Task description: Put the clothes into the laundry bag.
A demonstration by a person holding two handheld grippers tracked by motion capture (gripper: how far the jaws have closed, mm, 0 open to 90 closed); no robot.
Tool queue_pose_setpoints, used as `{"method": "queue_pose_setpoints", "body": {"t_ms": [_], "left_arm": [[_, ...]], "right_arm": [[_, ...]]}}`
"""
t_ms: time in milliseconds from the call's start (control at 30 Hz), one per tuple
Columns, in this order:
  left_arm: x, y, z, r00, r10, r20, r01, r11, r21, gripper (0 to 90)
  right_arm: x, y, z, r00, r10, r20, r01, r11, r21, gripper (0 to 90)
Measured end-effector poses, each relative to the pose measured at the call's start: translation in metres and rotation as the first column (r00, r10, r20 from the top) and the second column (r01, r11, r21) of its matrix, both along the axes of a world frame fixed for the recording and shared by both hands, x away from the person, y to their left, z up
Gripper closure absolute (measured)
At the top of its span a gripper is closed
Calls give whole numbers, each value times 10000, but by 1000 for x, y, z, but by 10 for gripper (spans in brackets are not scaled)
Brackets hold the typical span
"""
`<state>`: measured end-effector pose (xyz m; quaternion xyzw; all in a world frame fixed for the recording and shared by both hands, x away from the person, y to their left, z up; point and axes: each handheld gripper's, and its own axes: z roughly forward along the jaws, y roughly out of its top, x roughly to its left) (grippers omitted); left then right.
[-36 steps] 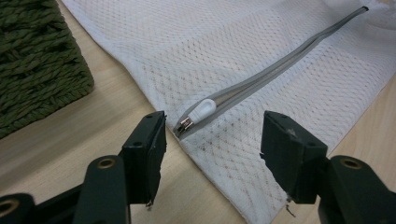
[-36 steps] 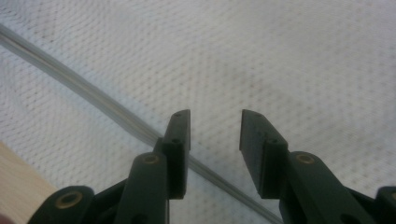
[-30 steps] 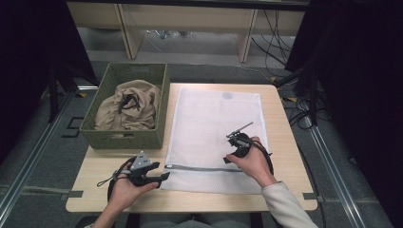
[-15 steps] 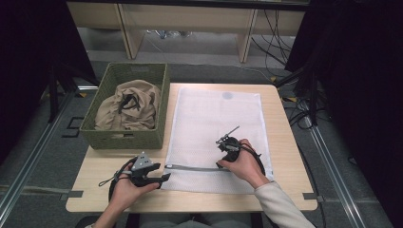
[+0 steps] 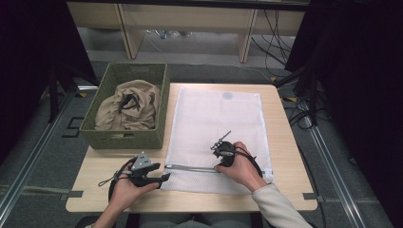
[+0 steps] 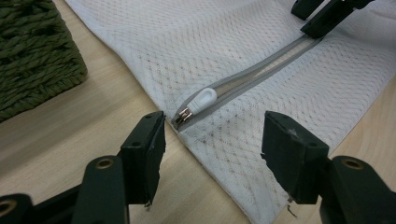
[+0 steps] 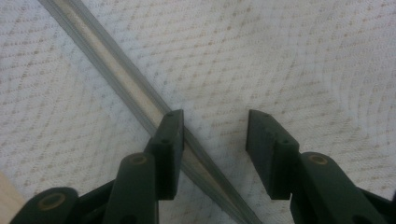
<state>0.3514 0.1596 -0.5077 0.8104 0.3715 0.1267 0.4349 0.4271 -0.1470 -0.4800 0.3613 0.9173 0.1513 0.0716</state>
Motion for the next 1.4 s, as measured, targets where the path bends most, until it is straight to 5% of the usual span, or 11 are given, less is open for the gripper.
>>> {"method": "queue_pose_setpoints", "body": {"t_ms": [567, 733, 933, 967, 1067, 1133, 1400], "left_arm": [[0, 0, 0, 10000, 10, -5, -10, 10000, -16, 400], [0, -2, -2, 10000, 77, -38, -78, 9997, -252, 400], [0, 0, -1, 10000, -10, -5, 10, 10000, 16, 400], [0, -1, -1, 10000, 72, -18, -72, 9996, -257, 400], [0, 0, -1, 10000, -12, -29, 12, 10000, 41, 401], [-1, -2, -2, 10000, 50, -40, -51, 9997, -251, 401], [0, 0, -1, 10000, -8, -13, 8, 10000, 27, 401]], "right_arm": [[5, -6, 1, 9998, 202, -88, -196, 9979, 613, 796], [4, -5, 1, 10000, 89, -23, -88, 9984, 556, 793], [3, -3, 0, 9995, 304, -45, -302, 9986, 431, 750], [4, -4, 0, 9994, 360, 15, -360, 9987, 360, 766], [3, -2, 0, 9990, 440, 52, -441, 9986, 288, 828], [2, -1, 0, 9993, 356, -115, -352, 9989, 302, 871], [0, -2, 11, 9982, 346, 485, -371, 9979, 522, 884]]}}
